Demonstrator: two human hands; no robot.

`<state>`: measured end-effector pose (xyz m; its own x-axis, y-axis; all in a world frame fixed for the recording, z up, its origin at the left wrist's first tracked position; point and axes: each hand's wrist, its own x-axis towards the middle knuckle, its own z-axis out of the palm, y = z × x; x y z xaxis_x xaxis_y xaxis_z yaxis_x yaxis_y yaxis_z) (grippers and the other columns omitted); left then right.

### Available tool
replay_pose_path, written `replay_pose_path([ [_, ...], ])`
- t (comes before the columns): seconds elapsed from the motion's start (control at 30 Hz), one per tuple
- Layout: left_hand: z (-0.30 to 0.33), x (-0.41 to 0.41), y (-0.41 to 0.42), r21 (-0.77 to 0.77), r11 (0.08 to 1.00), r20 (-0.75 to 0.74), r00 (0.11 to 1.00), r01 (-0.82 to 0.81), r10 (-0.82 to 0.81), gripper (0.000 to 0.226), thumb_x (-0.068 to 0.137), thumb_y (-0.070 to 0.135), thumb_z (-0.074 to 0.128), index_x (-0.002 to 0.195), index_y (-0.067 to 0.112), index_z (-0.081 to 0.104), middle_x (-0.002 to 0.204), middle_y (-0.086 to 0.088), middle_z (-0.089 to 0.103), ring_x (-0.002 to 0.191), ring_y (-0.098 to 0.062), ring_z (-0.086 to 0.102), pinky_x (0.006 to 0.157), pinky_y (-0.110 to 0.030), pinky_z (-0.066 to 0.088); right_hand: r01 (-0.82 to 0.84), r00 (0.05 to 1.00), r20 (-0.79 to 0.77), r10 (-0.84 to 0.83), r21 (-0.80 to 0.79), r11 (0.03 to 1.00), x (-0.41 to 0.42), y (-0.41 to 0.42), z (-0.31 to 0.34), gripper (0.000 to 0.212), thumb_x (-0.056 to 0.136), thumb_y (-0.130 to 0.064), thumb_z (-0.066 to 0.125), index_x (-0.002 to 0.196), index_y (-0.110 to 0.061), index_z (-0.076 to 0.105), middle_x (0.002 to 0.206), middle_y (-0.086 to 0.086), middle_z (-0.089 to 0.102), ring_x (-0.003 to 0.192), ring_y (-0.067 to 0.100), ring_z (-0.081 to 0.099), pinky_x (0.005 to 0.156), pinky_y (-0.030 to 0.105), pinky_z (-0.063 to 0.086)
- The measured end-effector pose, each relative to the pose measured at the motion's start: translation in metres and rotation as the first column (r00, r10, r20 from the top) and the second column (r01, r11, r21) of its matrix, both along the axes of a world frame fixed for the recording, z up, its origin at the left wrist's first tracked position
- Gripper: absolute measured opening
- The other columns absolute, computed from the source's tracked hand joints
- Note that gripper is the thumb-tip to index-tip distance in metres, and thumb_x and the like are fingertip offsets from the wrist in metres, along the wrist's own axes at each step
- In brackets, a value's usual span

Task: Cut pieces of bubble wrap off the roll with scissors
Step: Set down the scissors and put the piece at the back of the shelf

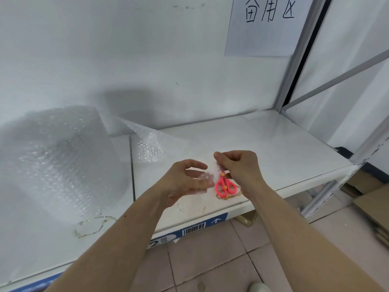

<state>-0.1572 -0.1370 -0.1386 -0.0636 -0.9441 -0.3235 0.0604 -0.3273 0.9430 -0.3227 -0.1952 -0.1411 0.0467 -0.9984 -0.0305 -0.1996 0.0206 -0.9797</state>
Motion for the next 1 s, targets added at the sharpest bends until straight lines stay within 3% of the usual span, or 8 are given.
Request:
replay_pose_path([
  [0.13,-0.002,0.0,0.001,0.001,1.0,0.006,1.0,0.002,-0.002,0.037,0.078,-0.003,0.076,0.113,-0.001,0.063,0.101,-0.018,0.075,0.095,-0.029,0.073,0.085,-0.036,0.059,0.037,0.999,0.011,-0.037,0.024,0.999,-0.001,-0.001,0.001,0.023,0.082,-0.032,0.078,0.073,-0.011,0.076,0.07,0.005,0.075,0.069,0.019,0.071,0.078,0.045,0.062],
  [0.27,-0.003,0.002,-0.001,0.017,1.0,-0.028,1.0,0.012,-0.012,0.027,0.085,-0.003,0.068,0.112,-0.005,0.064,0.102,-0.019,0.075,0.097,-0.027,0.073,0.085,-0.033,0.059,-0.065,0.995,0.079,0.054,0.138,0.988,-0.006,0.0,0.007,0.028,0.075,-0.034,0.083,0.086,-0.009,0.076,0.083,0.01,0.077,0.079,0.023,0.075,0.076,0.04,0.063],
  [0.4,0.0,0.0,-0.001,0.023,0.998,-0.07,0.996,0.058,-0.057,0.037,0.084,0.002,0.07,0.12,-0.002,0.06,0.109,-0.019,0.073,0.1,-0.03,0.072,0.086,-0.038,0.059,-0.079,0.991,0.122,0.063,0.131,0.988,-0.011,0.001,0.007,0.02,0.075,-0.016,0.085,0.089,-0.005,0.076,0.08,0.01,0.077,0.071,0.021,0.074,0.077,0.041,0.062],
  [0.5,0.002,-0.005,-0.001,0.008,0.998,-0.054,0.997,0.055,-0.054,0.058,0.069,0.01,0.082,0.122,0.008,0.058,0.114,-0.018,0.071,0.097,-0.03,0.073,0.079,-0.037,0.06,-0.025,0.993,0.12,0.01,0.126,0.992,-0.011,0.0,0.006,0.02,0.075,-0.019,0.085,0.087,-0.007,0.075,0.08,0.01,0.077,0.075,0.024,0.075,0.075,0.041,0.063],
  [0.63,-0.001,-0.01,-0.002,-0.007,0.998,0.018,0.997,0.069,-0.069,0.047,0.075,0.005,0.081,0.118,0.011,0.062,0.113,-0.014,0.072,0.085,-0.02,0.073,0.072,-0.031,0.058,0.014,0.994,0.104,-0.026,0.114,0.993,-0.01,-0.002,0.006,0.023,0.076,-0.025,0.084,0.089,-0.008,0.074,0.082,0.01,0.077,0.071,0.023,0.074,0.067,0.034,0.063],
  [0.77,-0.004,-0.012,-0.003,0.001,0.997,0.028,0.997,0.078,-0.078,0.034,0.084,0.003,0.072,0.117,0.008,0.064,0.118,-0.022,0.068,0.081,-0.018,0.066,0.073,-0.029,0.057,0.031,0.995,0.094,-0.043,0.128,0.991,-0.011,-0.001,0.008,0.025,0.078,-0.029,0.082,0.089,-0.009,0.071,0.082,0.01,0.075,0.068,0.02,0.071,0.053,0.024,0.055],
  [0.9,-0.006,-0.011,-0.005,-0.008,0.997,-0.024,0.997,0.071,-0.071,0.033,0.089,0.0,0.065,0.121,0.002,0.06,0.117,-0.024,0.068,0.083,-0.02,0.065,0.08,-0.033,0.058,-0.016,0.995,0.104,-0.004,0.195,0.981,-0.014,-0.002,0.01,0.029,0.076,-0.032,0.084,0.091,-0.01,0.071,0.089,0.008,0.076,0.08,0.023,0.074,0.061,0.029,0.056],
  [1.0,-0.008,-0.01,-0.007,-0.014,0.998,-0.045,0.997,0.056,-0.056,0.033,0.089,-0.003,0.064,0.121,0.002,0.06,0.111,-0.02,0.071,0.085,-0.021,0.066,0.083,-0.035,0.059,-0.026,0.993,0.122,0.001,0.204,0.979,-0.019,-0.003,0.009,0.028,0.074,-0.02,0.086,0.095,-0.008,0.072,0.09,0.009,0.076,0.079,0.022,0.075,0.061,0.027,0.058],
])
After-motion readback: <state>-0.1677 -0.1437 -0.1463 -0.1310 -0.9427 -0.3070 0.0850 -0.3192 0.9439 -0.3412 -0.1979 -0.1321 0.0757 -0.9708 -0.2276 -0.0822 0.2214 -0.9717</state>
